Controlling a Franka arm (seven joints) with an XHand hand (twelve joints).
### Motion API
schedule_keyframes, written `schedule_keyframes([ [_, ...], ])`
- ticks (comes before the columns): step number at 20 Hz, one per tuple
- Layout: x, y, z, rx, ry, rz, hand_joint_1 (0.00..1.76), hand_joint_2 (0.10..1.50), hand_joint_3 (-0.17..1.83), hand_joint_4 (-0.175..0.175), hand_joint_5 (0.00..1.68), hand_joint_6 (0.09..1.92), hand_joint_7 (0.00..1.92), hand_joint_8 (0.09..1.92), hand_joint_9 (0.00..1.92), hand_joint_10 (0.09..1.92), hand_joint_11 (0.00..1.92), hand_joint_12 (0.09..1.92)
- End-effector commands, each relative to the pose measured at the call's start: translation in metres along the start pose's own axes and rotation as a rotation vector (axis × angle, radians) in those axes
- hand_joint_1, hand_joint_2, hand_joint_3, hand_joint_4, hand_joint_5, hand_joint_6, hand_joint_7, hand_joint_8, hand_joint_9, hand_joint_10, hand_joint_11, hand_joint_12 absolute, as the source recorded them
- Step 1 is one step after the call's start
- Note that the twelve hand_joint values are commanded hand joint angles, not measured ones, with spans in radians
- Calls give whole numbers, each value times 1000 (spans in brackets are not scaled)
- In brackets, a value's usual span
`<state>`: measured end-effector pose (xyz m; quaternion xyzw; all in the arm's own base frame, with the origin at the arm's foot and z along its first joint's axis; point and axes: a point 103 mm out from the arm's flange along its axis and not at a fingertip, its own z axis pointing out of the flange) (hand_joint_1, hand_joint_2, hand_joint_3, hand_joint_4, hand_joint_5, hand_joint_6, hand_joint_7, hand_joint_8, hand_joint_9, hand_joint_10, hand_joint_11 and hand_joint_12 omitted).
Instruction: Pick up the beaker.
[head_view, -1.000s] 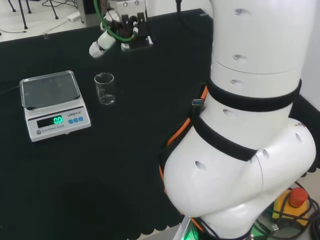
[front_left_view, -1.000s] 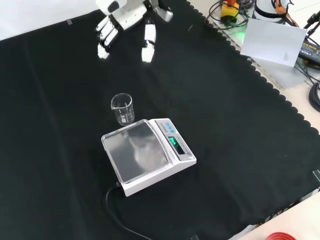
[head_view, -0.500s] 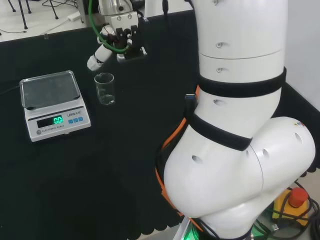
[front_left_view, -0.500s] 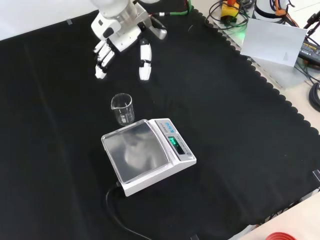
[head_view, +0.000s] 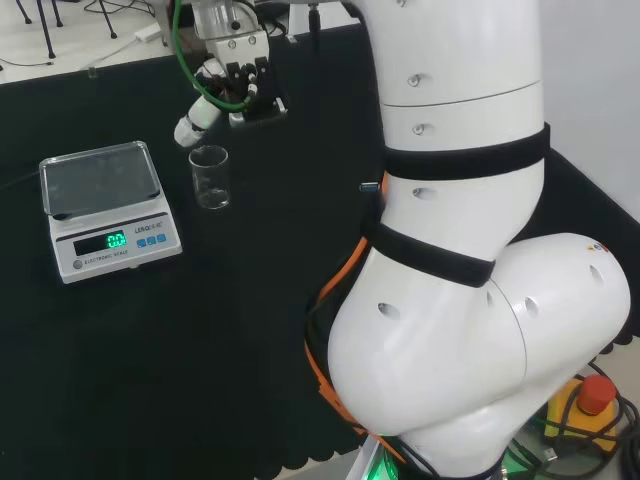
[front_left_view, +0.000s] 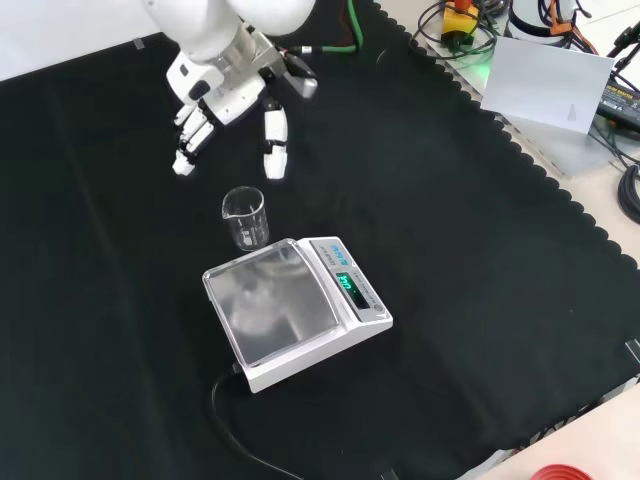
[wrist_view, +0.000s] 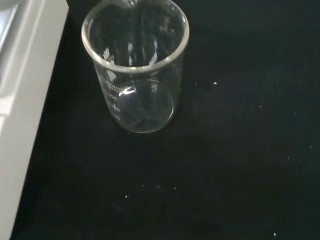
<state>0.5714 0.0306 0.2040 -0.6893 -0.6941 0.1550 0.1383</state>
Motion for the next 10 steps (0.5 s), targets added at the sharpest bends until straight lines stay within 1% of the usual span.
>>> schedule_keyframes([
  [1, 0, 13, 27, 74, -28, -12, 545, 626, 125, 64, 66, 87, 70, 640, 286, 816, 108, 1526],
  [5, 2, 17, 41, 94, -47, -24, 528, 618, 106, 72, 42, 87, 50, 645, 261, 837, 93, 1534],
  [10, 7, 20, 51, 106, -69, -29, 526, 608, 95, 75, 33, 87, 42, 646, 254, 842, 88, 1536],
])
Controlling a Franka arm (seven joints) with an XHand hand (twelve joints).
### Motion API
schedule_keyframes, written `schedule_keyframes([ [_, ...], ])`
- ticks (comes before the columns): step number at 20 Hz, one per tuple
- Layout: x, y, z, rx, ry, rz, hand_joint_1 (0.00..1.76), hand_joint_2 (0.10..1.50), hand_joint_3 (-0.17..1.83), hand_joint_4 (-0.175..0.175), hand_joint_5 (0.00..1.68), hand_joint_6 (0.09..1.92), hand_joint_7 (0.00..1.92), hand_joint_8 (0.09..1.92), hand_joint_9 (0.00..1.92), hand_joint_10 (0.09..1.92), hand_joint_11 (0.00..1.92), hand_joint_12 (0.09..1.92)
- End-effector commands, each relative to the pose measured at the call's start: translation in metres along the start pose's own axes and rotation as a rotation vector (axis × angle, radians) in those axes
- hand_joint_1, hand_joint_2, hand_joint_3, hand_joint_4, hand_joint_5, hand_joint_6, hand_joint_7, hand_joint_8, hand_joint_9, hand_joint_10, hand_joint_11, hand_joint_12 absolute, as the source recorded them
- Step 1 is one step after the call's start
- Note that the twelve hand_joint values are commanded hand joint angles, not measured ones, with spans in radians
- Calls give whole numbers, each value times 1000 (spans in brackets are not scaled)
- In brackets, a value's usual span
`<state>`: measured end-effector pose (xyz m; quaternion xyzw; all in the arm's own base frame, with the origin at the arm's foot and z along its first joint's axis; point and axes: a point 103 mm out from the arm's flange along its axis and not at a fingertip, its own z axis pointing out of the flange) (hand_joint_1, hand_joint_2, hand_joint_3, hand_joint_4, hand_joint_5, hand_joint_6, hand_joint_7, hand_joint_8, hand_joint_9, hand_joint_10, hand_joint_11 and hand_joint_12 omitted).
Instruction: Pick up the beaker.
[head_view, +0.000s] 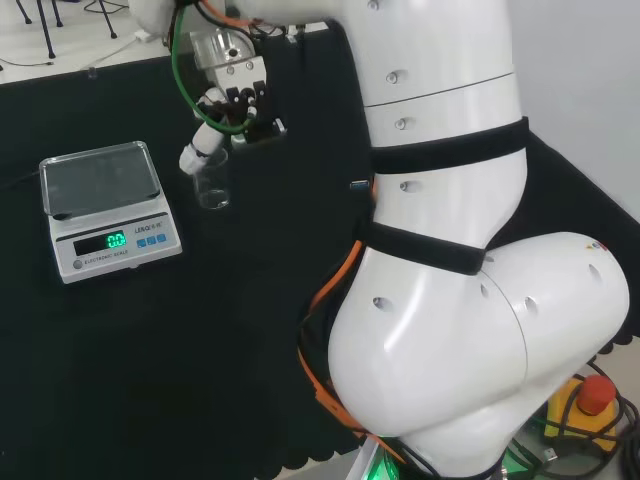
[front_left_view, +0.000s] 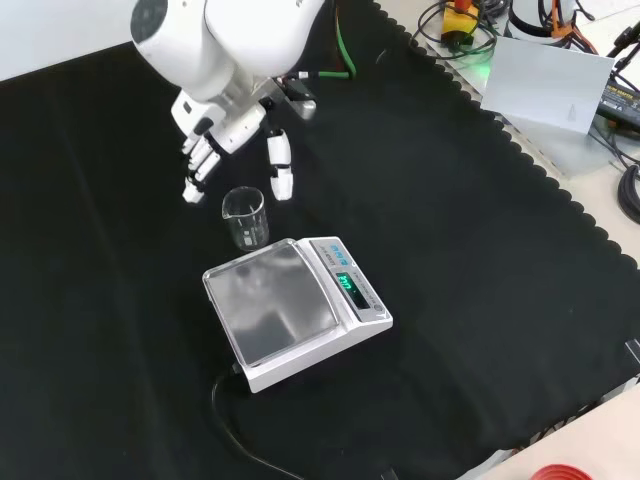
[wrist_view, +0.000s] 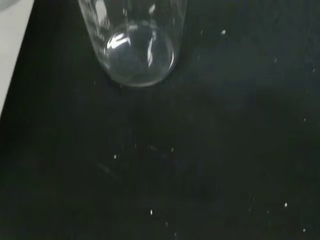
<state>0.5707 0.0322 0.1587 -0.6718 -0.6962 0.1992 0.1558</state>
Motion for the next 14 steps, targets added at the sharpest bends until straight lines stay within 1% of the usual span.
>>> schedule_keyframes([
  [1, 6, 4, 10, 18, -35, -7, 526, 606, 94, 76, 31, 87, 41, 646, 253, 843, 88, 1536],
  [9, 16, 10, 19, -10, -59, 7, 539, 604, 82, 78, 17, 87, 36, 650, 268, 851, 125, 1533],
  [14, 24, 15, 27, -10, -74, 16, 582, 614, 76, 80, 64, 87, 63, 662, 306, 852, 181, 1519],
])
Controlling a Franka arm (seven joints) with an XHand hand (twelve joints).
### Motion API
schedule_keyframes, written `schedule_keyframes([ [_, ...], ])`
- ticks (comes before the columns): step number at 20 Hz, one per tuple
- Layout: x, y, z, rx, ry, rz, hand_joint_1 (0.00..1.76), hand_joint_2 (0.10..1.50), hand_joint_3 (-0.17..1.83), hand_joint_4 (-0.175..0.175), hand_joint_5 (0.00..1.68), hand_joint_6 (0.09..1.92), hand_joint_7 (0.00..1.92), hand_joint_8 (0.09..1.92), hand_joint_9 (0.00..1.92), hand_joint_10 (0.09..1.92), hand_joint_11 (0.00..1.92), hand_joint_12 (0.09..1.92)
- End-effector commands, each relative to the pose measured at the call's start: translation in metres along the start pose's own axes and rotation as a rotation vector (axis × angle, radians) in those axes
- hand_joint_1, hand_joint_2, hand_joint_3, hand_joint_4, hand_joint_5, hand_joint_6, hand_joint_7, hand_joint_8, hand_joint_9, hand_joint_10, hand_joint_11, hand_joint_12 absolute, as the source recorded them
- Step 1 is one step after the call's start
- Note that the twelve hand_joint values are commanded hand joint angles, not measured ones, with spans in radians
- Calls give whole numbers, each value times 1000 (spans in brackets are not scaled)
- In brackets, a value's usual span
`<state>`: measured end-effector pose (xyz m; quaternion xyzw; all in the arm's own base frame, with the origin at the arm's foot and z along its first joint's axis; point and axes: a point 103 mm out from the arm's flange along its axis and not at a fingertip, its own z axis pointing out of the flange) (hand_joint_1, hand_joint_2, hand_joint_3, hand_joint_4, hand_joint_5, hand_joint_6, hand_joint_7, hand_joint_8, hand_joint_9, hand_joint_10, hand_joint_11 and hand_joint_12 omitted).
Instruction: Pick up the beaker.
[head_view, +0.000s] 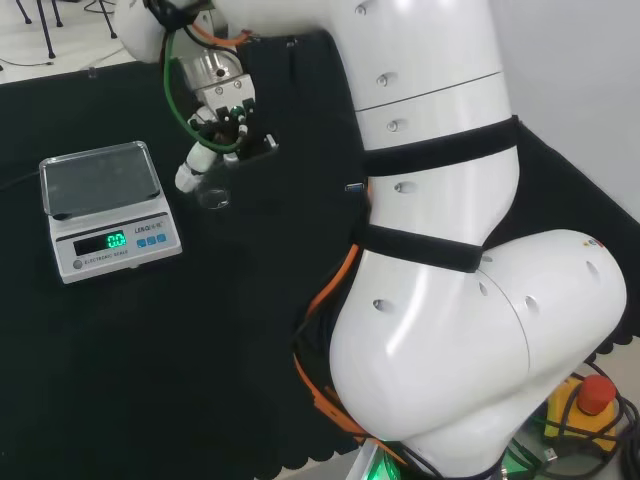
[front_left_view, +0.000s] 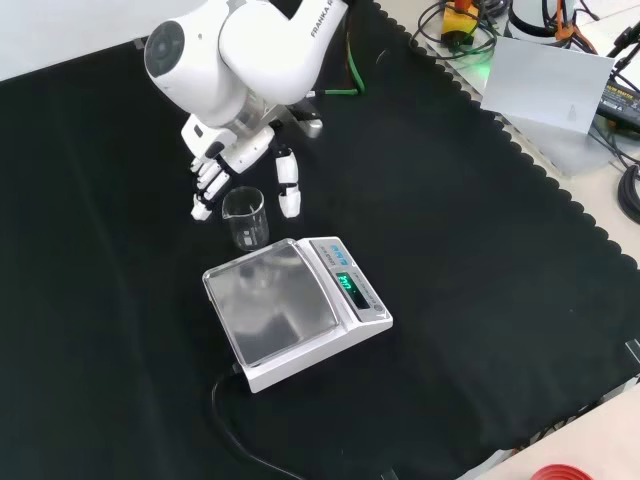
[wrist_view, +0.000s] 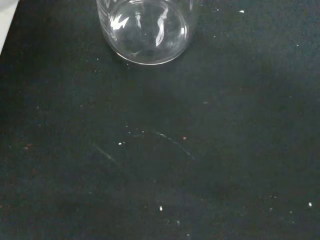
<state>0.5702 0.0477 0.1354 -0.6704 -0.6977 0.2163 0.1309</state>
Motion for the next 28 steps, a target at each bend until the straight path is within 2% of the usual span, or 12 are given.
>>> schedule_keyframes([
  [1, 9, 5, 7, -2, -18, 4, 588, 617, 75, 81, 72, 87, 70, 663, 311, 848, 189, 1513],
  [6, 17, 11, 14, -5, -36, 11, 639, 630, 73, 85, 142, 87, 121, 670, 350, 834, 231, 1495],
  [9, 19, 12, 16, -33, -36, 25, 703, 647, 83, 92, 239, 87, 191, 671, 420, 806, 301, 1461],
  [14, 22, 13, 21, -155, -20, 68, 937, 659, 158, 95, 527, 122, 484, 706, 760, 699, 642, 1282],
  [16, 23, 13, 24, -211, -7, 78, 1043, 612, 316, 98, 697, 439, 694, 726, 1021, 584, 898, 1151],
  [18, 26, 13, 27, -262, 0, 83, 1126, 548, 499, 82, 816, 739, 866, 773, 1248, 478, 1169, 969],
  [20, 28, 14, 29, -288, 4, 86, 1181, 517, 596, 56, 921, 843, 1007, 817, 1396, 397, 1367, 811],
  [22, 30, 14, 31, -306, 5, 85, 1173, 645, 547, 41, 1165, 678, 1095, 845, 1477, 342, 1478, 714],
  [23, 32, 15, 32, -310, 3, 85, 1176, 703, 497, 10, 1288, 542, 1143, 854, 1517, 311, 1534, 662],
  [28, 33, 13, 27, -311, 4, 80, 1184, 717, 482, -22, 1343, 469, 1172, 864, 1541, 290, 1573, 623],
])
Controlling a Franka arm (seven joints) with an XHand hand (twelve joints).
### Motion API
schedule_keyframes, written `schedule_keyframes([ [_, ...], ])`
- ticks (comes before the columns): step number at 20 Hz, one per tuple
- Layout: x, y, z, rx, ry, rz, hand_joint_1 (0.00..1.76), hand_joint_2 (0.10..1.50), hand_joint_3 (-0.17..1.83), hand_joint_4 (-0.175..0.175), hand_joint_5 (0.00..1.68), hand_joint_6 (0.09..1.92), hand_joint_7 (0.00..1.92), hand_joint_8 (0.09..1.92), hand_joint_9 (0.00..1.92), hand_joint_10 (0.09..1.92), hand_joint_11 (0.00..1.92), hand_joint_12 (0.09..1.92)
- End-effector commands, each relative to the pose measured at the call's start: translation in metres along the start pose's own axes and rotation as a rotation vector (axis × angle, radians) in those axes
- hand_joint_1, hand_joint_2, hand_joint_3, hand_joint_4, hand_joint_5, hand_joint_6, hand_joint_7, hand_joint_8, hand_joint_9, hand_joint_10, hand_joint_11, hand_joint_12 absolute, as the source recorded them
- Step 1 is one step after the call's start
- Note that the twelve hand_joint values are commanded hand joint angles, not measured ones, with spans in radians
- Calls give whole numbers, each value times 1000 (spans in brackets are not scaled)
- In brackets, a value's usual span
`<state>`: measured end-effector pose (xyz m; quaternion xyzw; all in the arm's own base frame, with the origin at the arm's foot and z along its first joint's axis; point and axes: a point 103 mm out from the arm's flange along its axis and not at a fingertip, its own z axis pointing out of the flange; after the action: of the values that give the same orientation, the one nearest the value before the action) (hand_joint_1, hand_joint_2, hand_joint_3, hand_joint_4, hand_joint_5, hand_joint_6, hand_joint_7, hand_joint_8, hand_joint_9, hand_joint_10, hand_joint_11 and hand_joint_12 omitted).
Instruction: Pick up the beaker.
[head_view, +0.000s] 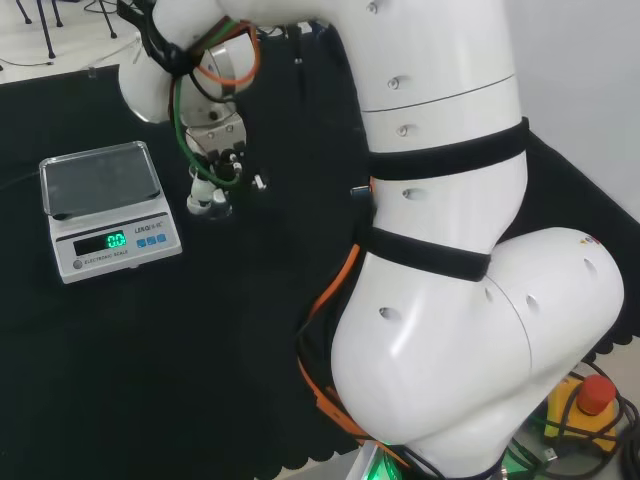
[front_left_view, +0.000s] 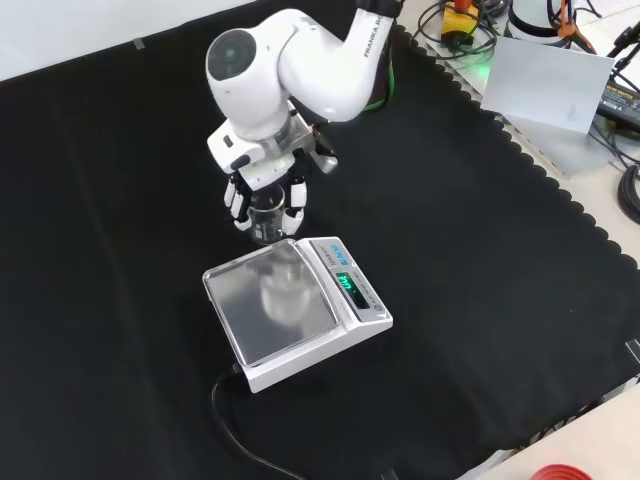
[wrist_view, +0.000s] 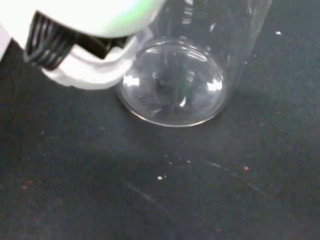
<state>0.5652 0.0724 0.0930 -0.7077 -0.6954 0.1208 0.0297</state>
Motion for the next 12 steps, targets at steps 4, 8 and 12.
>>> schedule_keyframes([
  [4, 2, -4, -30, -47, -4, 2, 1185, 717, 483, -25, 1346, 464, 1179, 868, 1545, 287, 1581, 617],
  [8, -2, -8, -49, -61, -12, 0, 1185, 716, 483, -26, 1346, 464, 1182, 870, 1546, 287, 1583, 615],
  [12, -5, -14, -74, -89, -16, -6, 1185, 716, 484, -26, 1346, 464, 1184, 872, 1546, 286, 1584, 614],
])
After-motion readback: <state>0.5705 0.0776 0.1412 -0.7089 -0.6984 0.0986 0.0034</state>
